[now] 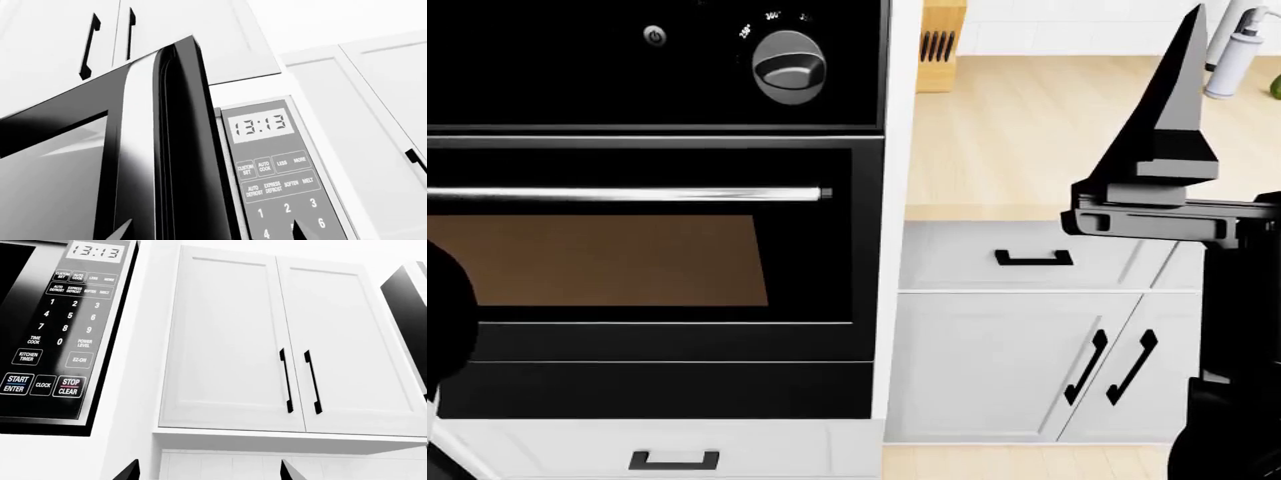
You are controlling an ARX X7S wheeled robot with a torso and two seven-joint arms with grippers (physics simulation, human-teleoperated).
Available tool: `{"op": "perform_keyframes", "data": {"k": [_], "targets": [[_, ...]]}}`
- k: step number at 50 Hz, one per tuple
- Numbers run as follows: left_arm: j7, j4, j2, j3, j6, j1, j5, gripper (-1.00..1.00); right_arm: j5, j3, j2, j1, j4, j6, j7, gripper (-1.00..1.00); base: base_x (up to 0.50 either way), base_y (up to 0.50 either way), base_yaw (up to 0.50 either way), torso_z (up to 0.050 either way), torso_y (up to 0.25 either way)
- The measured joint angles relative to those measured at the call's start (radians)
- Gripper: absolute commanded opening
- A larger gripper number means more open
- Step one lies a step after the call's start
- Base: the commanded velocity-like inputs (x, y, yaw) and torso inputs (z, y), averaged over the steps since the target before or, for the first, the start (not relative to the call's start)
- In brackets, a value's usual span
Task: Open the microwave door
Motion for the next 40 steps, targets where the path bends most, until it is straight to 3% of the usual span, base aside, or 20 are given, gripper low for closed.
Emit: {"op": "perform_keyframes", "data": {"k": [19,40], "targets": [[0.013,0.040,-0.018,0.024,-0.020,-0.034,-0.036,1.00,0.005,-0.008,0.008,0.006,0.001,-0.002,0.011,1.00,0.00,0.00,0.00,0.000,0.000],[0.007,0.090,0.071,0.070,-0.068,-0.033,-0.099,1.00,0.014,-0.006,0.019,-0.004,0.001,-0.019,0.019,1.00,0.00,0.00,0.00,0.000,0.000]]}}
